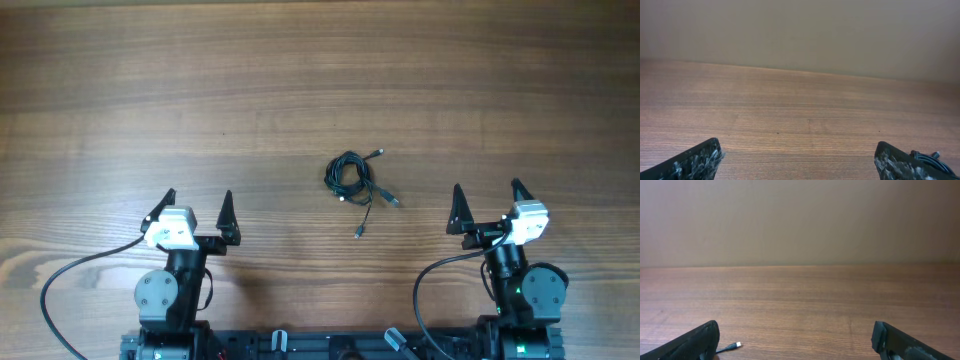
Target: Untangle cables
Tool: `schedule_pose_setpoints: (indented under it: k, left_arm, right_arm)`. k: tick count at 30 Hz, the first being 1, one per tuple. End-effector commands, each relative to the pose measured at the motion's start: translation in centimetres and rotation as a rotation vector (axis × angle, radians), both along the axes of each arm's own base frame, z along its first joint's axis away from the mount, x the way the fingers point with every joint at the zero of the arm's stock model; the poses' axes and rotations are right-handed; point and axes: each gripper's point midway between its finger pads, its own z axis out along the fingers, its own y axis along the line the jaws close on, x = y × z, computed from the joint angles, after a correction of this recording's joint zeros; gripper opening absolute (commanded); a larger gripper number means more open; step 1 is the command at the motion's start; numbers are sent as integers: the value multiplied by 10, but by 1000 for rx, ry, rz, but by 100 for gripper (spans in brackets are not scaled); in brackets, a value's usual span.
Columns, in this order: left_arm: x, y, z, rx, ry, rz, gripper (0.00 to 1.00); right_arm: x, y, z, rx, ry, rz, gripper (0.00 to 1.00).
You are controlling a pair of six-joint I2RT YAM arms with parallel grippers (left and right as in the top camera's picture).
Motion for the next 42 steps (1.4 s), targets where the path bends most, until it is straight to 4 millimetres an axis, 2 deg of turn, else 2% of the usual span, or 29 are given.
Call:
schedule_pose_setpoints:
  k: [1, 34, 35, 39, 42]
  left_arm:
    - [0, 3, -2, 15, -2, 13, 100]
    - [0, 6, -2, 17, -2, 29, 100]
    - [1, 6, 8, 15, -43, 29, 100]
    - [0, 1, 7, -72, -31, 5, 100]
    - [0, -3, 26, -215, -92, -18, 100]
  right_arm:
    - [0, -3, -1, -9, 0, -16, 100]
    - [0, -3, -1, -9, 0, -16, 100]
    - [0, -3, -1, -9, 0, -16, 100]
    - [0, -3, -1, -9, 0, -16, 100]
    - [0, -3, -1, -9, 0, -16, 100]
